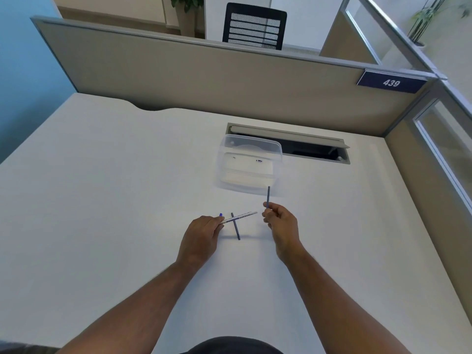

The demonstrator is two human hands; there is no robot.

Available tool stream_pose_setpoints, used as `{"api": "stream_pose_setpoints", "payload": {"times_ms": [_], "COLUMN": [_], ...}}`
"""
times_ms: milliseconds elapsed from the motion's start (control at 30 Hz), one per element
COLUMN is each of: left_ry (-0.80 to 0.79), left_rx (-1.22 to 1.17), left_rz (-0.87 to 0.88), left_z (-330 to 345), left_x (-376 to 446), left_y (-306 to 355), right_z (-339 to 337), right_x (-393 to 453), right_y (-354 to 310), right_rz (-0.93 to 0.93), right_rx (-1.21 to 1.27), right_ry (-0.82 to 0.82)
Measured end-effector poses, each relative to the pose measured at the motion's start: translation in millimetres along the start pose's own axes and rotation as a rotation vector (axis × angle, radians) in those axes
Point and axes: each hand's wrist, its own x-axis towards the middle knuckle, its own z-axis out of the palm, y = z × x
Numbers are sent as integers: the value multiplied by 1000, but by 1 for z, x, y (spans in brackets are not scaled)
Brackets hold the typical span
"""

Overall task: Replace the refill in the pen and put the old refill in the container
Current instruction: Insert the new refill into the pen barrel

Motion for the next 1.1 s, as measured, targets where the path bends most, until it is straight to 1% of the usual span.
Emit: {"api": "stream_pose_setpoints", "payload": {"times_ms": [133,233,467,767,900,1000,1100], "left_ry": [-5,-2,18,21,11,15,16], "left_rx": [-5,-8,-1,-5,-22,-18,-24], "left_rz": [-9,-14,-28,-9,-36,-38,-53], "left_z": [-1,-1,-1,1,2,0,-3], "left_x": [-1,-3,-4,-8,-9,-11,-12], "left_y": [0,-1,-1,-2,-2,-3,-4], "right_z": [4,6,7,9,10,11,13], "right_x": [-3,-4,-11,-14,-15,-17,-18], "right_y": [-5,-5,-5,-4,-2,-1,-2], "right_rz": [-33,-50,-57,5,6,-36,-117], "right_rx": [149,197,166,175,160,136,90], "right_ry": [-26,-44,-75,-111,-140,-144,-95]}}
